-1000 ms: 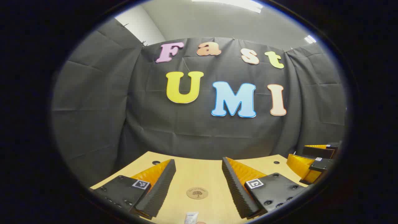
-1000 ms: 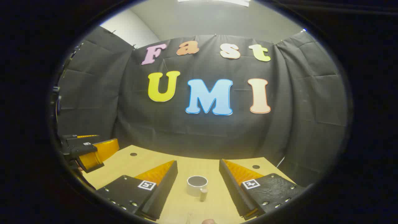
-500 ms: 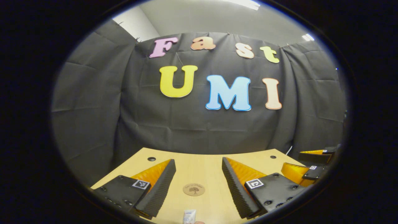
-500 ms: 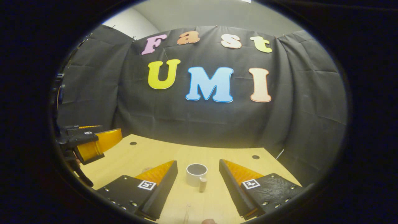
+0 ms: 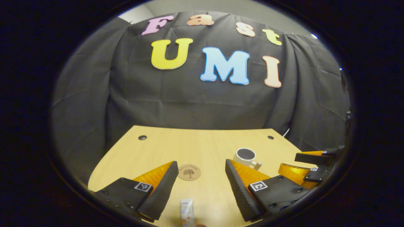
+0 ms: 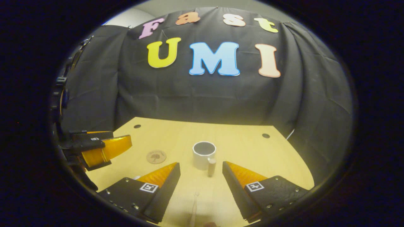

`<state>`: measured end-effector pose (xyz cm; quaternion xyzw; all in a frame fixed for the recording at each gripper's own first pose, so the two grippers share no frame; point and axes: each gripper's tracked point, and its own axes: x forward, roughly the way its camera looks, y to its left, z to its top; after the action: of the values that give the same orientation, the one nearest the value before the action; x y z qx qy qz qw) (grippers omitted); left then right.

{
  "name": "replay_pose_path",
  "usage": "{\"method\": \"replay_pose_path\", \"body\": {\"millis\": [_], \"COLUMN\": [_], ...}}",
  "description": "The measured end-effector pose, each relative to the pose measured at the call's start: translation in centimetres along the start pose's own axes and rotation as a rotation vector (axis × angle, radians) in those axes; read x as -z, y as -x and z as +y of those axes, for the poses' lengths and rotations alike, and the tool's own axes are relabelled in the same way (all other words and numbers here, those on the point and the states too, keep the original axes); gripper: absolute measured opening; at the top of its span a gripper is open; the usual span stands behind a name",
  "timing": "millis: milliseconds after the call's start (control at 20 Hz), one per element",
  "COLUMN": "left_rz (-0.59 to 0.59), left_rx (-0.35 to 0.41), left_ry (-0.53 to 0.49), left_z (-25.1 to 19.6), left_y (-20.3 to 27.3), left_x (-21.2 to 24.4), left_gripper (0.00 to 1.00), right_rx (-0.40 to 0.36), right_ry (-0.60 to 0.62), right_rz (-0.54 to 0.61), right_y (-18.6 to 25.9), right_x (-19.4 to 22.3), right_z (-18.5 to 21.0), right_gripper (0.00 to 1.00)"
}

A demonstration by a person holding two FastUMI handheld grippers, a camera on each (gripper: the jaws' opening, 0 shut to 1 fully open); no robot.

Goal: Put the toothbrush and toothpaste on the desktop into the cup, then pick up the cup and place it on the coaster on the desktop.

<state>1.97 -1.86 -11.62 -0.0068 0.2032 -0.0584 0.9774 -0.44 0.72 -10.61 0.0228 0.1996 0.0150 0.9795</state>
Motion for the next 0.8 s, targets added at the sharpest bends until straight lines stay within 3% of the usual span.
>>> {"method": "replay_pose_path", "body": {"millis": [300, 800], "left_rz": [0.236, 0.542], "left_rx": [-0.039, -0.069], "left_ry": [0.083, 0.101], "left_z": [1.7, 3.4], "left_y": [-0.9, -1.2], "left_x": [5.4, 13.1], "left_gripper": [0.96, 0.96], "right_rx": [0.009, -0.006], "right_ry": [0.011, -0.025], "right_rz": [0.19, 0.488], "right_y": [-1.3, -2.2], "right_x": [4.2, 11.1], "right_z": [0.3, 0.9], "right_gripper": [0.86, 0.86]}}
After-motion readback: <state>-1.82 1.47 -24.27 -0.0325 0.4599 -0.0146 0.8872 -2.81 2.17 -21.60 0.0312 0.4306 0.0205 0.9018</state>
